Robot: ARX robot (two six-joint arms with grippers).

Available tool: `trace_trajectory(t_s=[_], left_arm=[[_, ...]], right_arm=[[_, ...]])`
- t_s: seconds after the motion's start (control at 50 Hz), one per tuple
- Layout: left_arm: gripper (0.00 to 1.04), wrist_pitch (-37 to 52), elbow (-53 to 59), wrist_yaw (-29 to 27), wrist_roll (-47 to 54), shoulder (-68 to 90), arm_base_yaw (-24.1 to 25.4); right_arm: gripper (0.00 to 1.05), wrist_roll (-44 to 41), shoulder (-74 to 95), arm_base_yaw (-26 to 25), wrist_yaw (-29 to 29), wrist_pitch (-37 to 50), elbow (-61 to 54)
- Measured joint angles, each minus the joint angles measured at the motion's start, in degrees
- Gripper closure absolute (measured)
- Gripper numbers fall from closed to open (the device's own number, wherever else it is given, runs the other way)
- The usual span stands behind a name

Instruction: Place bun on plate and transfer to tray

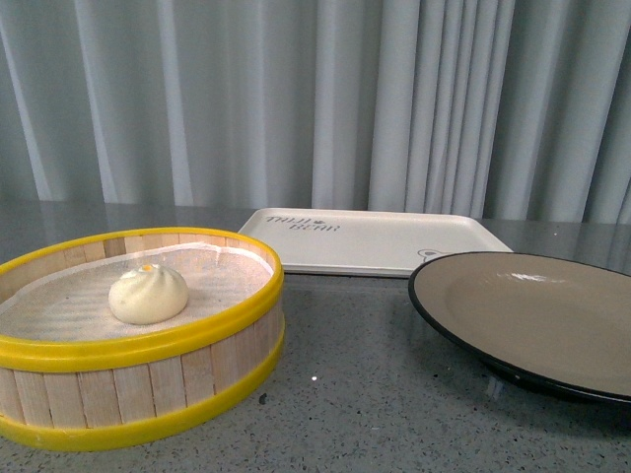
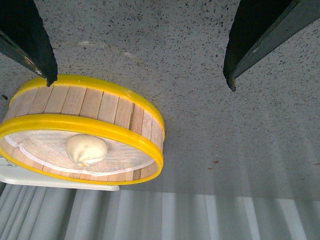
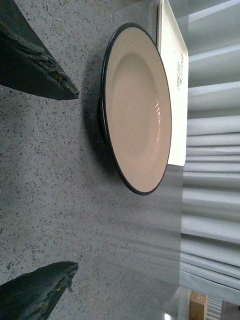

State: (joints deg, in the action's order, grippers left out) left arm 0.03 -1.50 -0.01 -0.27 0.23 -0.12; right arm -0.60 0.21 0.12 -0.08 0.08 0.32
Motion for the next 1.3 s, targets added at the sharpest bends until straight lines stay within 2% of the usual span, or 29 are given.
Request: trace_trajectory(t_s=[0.901, 0.961, 1.021, 1.121, 1.301], left_arm=[[0.07, 0.0, 0.0, 0.0, 0.0, 0.0, 0.0], [0.07, -2.0, -0.6, -0.5, -1.7, 1.2, 0.1], [0.07, -3.1, -1.8, 2.3, -6.0, 5.7, 1.5], [0.07, 9.5, -4.9, 11.7, -10.7, 21.0, 5.5], [0.07, 30.2, -14.9, 21.0, -8.8, 39.6, 5.9]], right_arm=[[0.08, 0.0, 0.0, 0.0, 0.0, 0.0, 0.0], [0.08, 0.0, 0.0, 0.0, 0.0, 0.0, 0.0], [0.08, 0.0, 0.0, 0.0, 0.0, 0.0, 0.0], [0.08, 0.0, 0.0, 0.0, 0.0, 0.0, 0.0], [0.08, 0.0, 0.0, 0.0, 0.0, 0.0, 0.0]])
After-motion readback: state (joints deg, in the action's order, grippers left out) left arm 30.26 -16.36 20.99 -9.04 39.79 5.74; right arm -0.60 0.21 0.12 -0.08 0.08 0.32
